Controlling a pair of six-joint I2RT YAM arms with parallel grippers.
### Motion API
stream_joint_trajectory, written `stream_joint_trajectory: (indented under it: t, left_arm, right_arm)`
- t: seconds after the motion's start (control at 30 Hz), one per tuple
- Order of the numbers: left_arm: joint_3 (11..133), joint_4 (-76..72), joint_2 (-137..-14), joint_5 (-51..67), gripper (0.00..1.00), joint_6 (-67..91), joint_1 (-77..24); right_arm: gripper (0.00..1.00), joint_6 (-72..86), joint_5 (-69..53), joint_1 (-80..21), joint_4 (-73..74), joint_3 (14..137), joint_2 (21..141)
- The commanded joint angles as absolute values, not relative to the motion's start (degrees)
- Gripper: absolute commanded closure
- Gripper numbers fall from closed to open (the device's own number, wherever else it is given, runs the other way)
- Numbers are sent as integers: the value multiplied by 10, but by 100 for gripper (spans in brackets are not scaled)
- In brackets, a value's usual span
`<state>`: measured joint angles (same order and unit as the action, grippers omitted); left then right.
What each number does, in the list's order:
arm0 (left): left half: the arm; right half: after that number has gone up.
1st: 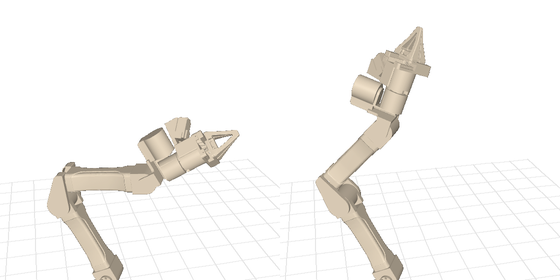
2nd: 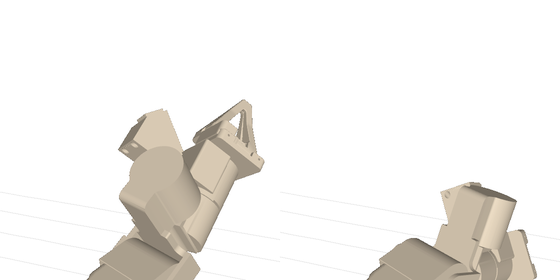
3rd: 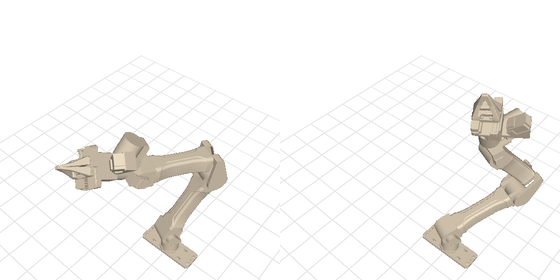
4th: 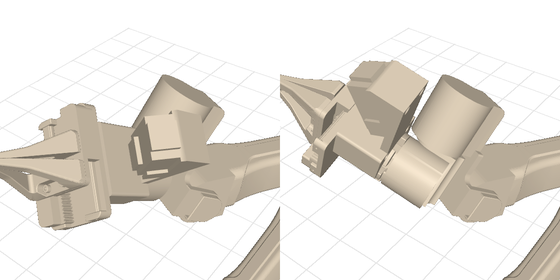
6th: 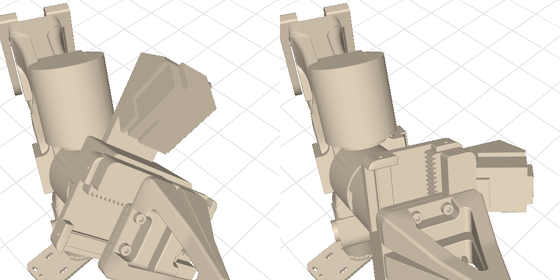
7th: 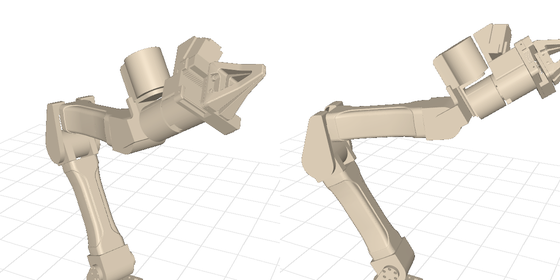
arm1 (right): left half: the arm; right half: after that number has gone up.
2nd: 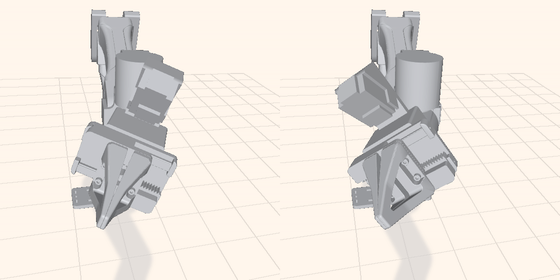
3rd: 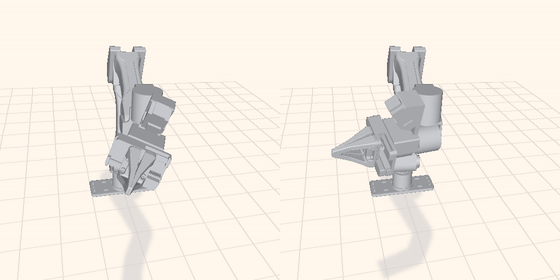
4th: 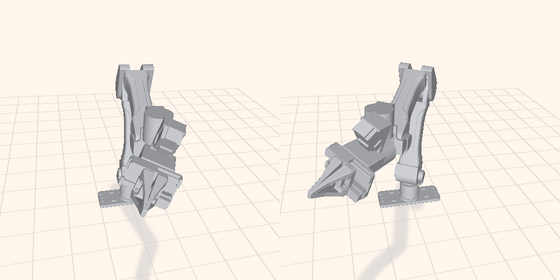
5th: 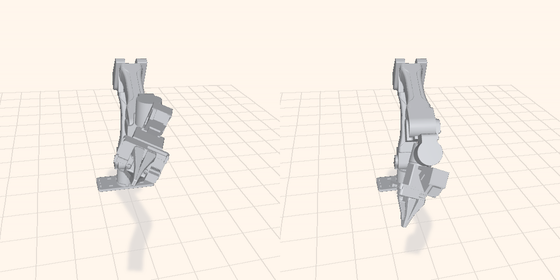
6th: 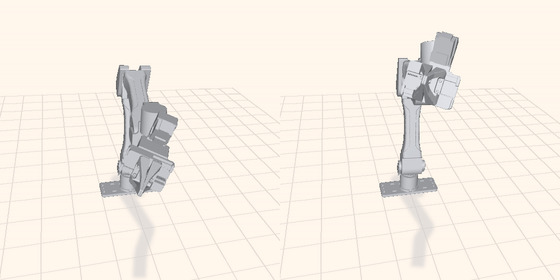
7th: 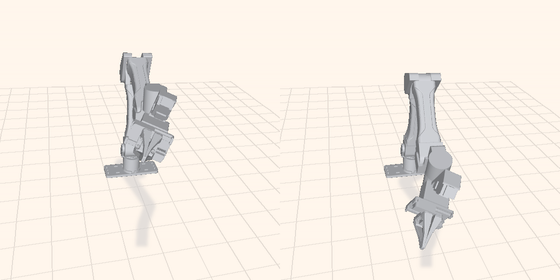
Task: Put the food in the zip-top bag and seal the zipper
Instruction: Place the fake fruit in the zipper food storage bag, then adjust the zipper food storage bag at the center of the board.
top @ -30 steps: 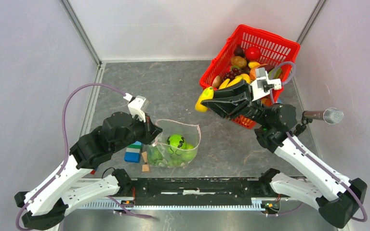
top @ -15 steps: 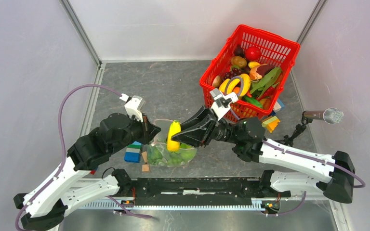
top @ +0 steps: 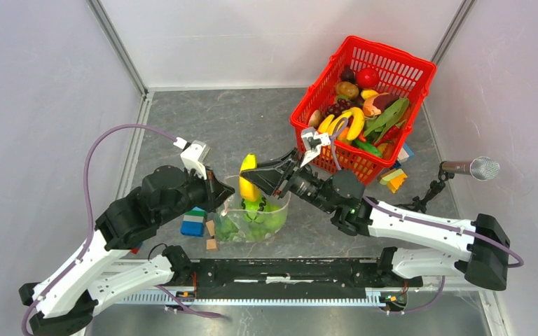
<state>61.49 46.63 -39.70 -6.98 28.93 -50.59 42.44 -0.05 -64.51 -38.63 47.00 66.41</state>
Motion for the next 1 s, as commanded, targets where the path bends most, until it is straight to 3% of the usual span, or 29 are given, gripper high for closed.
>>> stream_joint_trajectory:
  t: [0.0, 0.17, 0.47, 0.57, 0.63, 0.73, 0.83, 0.97]
  left_arm:
    - [628, 443, -384, -62, 97, 300, -505]
    - [637, 448, -381, -65, 94, 300, -505]
    - [642, 452, -383, -74, 93, 297, -505]
    - [644, 458, -381, -82, 93, 297, -505]
    - [646, 463, -376, -92, 92, 297, -505]
    - [647, 467, -372, -106, 92, 297, -505]
    - [650, 468, -374, -106, 90, 295, -505]
    - [656, 468, -384, -97, 90, 294, -505]
  right_arm:
    - [91, 297, 145, -680, -354, 485, 670]
    - [89, 150, 261, -734, -340, 496, 693]
    - [73, -66, 300, -791, -363, 502, 749]
    - [54, -98, 284, -791, -339, 504, 749]
    - [31, -96, 267, -791, -318, 504, 737]
    - [26, -90, 224, -790, -259, 522, 712]
    - [26, -71, 179, -788, -213, 536, 689]
    - [48, -56, 141, -786, -193, 541, 675]
